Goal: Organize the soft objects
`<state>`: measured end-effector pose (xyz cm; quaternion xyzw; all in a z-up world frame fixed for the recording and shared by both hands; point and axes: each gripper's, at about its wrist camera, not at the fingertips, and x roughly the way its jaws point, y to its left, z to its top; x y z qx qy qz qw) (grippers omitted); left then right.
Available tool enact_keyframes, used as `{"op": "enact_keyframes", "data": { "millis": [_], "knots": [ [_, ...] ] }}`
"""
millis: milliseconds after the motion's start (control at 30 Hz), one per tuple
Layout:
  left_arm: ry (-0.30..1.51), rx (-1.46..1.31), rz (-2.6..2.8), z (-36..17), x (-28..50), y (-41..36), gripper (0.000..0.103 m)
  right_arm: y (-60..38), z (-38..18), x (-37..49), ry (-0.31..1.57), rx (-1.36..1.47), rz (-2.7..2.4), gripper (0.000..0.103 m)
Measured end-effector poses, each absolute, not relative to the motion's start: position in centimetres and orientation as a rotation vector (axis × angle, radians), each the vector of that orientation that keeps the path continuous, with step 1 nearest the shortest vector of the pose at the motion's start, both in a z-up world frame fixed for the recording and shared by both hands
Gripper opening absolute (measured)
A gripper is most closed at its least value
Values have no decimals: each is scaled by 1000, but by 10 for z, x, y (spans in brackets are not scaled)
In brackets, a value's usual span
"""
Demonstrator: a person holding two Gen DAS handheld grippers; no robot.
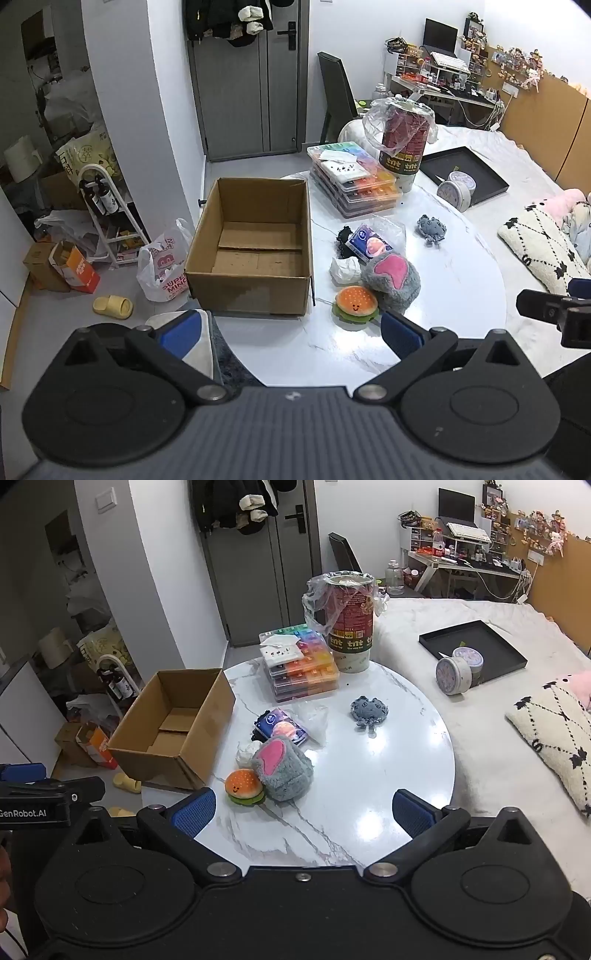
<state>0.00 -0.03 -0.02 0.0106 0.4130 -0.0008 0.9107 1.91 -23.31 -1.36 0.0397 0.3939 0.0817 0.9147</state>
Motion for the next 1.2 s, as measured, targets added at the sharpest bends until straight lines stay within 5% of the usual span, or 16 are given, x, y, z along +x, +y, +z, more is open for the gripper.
{"op": "enact_keyframes", "data": {
  "millis": [1200],
  "knots": [
    [844, 31, -14, 3, -10, -6, 103, -240, -12, 16, 806, 74, 137, 103]
  ]
}}
